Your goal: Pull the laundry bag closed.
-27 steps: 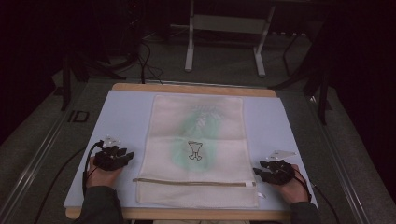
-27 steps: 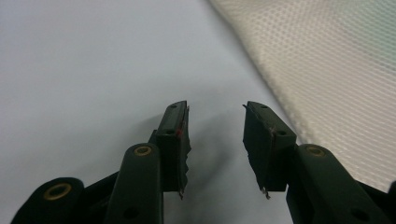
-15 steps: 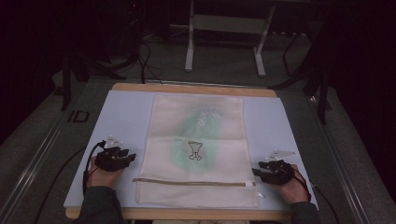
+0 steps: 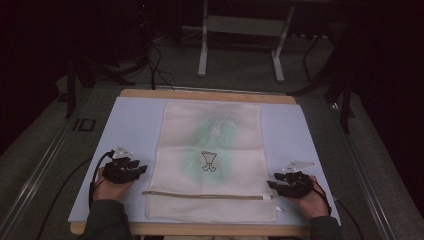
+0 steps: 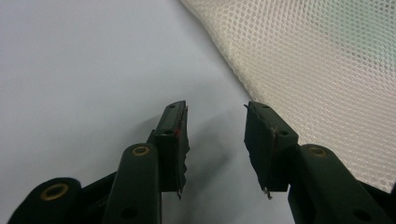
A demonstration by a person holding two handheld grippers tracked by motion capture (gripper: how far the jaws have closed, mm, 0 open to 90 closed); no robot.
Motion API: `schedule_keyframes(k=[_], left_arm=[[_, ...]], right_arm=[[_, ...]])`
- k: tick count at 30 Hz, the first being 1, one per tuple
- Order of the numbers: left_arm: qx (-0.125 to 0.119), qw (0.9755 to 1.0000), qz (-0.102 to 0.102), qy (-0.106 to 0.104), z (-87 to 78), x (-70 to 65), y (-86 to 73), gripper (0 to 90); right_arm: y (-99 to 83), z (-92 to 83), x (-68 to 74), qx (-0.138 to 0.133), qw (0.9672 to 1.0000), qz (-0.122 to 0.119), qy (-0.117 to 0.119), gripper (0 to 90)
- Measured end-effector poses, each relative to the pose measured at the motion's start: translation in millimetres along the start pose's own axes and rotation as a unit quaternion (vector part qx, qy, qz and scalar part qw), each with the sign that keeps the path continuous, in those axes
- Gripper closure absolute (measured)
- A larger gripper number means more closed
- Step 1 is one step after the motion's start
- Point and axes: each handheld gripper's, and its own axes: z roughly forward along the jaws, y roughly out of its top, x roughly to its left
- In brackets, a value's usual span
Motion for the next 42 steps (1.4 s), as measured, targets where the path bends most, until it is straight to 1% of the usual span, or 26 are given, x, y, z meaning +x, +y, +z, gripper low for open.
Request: schedule_keyframes(k=[5, 6, 8, 17, 20, 22, 25, 28, 29, 32, 34, 38, 41, 42], left_arm=[[-0.004, 1.0, -0.001, 0.002, -1.3, 1.3, 0.0, 58.2], [0.0, 1.0, -0.003, 0.003, -1.0, 2.6, -0.5, 58.1], [0.001, 1.0, -0.003, 0.002, -0.9, 2.8, -0.7, 58.2], [-0.001, 1.0, 0.005, -0.002, -0.5, 0.8, -0.1, 58.3], [-0.001, 1.0, 0.007, -0.004, -0.6, 0.1, 0.0, 58.3], [0.002, 0.9999, 0.014, -0.007, -0.6, -1.1, 0.1, 58.4], [-0.001, 0.9998, 0.016, -0.009, -0.8, -2.4, 0.3, 58.3], [-0.007, 0.9997, 0.019, -0.011, -1.5, -3.9, 0.9, 58.3], [-0.009, 0.9997, 0.021, -0.011, -1.9, -4.2, 1.1, 58.3], [-0.007, 0.9997, 0.02, -0.014, -1.5, -4.4, 1.3, 58.3], [0.001, 0.9998, 0.016, -0.014, 0.2, -3.4, 0.9, 58.3], [-0.002, 0.9998, 0.015, -0.016, -0.8, -2.5, 1.2, 58.3], [-0.003, 0.9997, 0.017, -0.017, -1.1, -3.0, 1.4, 58.3], [-0.001, 0.9997, 0.017, -0.018, -0.9, -2.9, 1.4, 58.2]], right_arm=[[3.4, -0.1, 3.8, 0.002, 1.0, -0.004, 0.004, 55.2], [4.6, 0.5, 5.9, 0.003, 1.0, -0.005, 0.006, 54.9], [5.2, 1.0, 6.5, 0.004, 0.9999, -0.009, 0.007, 54.9], [10.5, 2.1, 14.8, 0.003, 0.9997, -0.021, 0.016, 54.1], [11.9, 2.2, 16.8, -0.002, 0.9995, -0.021, 0.022, 54.0], [14.3, 2.6, 20.3, -0.003, 0.9994, -0.025, 0.025, 54.3], [16.7, 3.7, 23.6, -0.003, 0.9992, -0.03, 0.027, 54.7], [18.0, 5.5, 27.3, -0.01, 0.9989, -0.028, 0.037, 55.3], [18.7, 5.9, 28.7, -0.011, 0.9989, -0.028, 0.037, 55.4], [20.9, 6.5, 32.6, -0.014, 0.9985, -0.033, 0.042, 55.4], [22.1, 7.2, 36.0, -0.013, 0.9983, -0.036, 0.044, 55.3], [24.7, 10.7, 42.9, -0.011, 0.9979, -0.037, 0.051, 55.4], [26.7, 13.4, 47.8, -0.01, 0.9973, -0.046, 0.056, 55.4], [27.4, 13.9, 49.7, -0.008, 0.9974, -0.045, 0.056, 55.4]])
